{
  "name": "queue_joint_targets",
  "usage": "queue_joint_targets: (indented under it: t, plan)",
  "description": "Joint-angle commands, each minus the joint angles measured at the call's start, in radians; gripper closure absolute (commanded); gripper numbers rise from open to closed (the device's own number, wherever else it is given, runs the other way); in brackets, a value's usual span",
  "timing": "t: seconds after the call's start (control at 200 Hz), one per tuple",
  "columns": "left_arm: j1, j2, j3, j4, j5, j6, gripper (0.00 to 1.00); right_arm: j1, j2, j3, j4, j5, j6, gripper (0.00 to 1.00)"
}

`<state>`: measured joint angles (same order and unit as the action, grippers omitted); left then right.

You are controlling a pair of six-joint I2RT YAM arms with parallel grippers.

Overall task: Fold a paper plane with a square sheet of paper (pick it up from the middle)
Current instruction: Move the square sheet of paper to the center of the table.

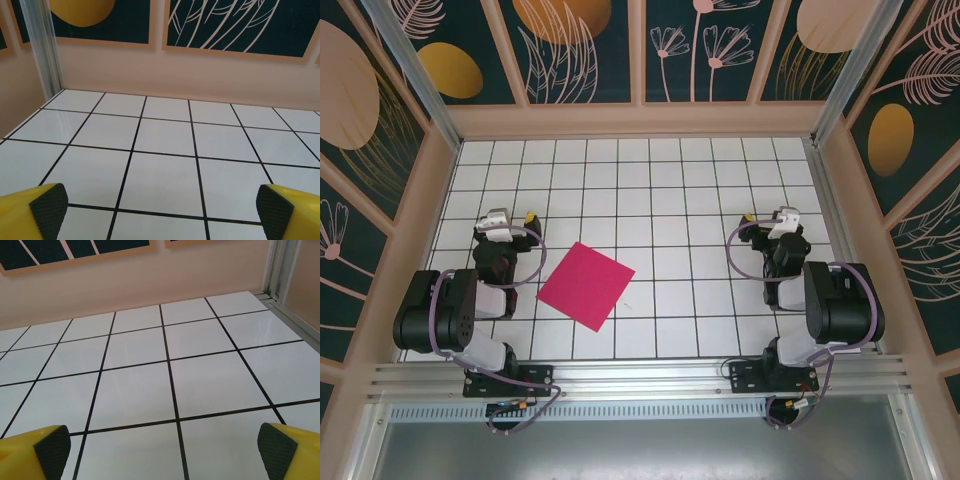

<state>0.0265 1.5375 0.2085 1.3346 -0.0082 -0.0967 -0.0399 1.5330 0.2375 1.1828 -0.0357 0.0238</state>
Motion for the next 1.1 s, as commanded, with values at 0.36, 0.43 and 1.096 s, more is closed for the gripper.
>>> queue_joint_targets:
  t: [0.36, 0.43, 1.096]
  plan:
    - [0.003, 0.003, 0.003, 0.03, 0.002, 0.012, 0.01, -0.008, 0.006, 0.001, 0.054, -0.017, -0.008, 0.01]
    - [0.002, 0.004, 0.005, 0.026, 0.002, 0.011, 0.01, -0.007, 0.006, 0.001, 0.054, -0.017, -0.007, 0.01]
    - [0.002, -0.134, -0.111, 0.12, -0.198, -0.053, 0.02, 0.074, -0.21, 0.226, -0.476, 0.127, 0.018, 0.01]
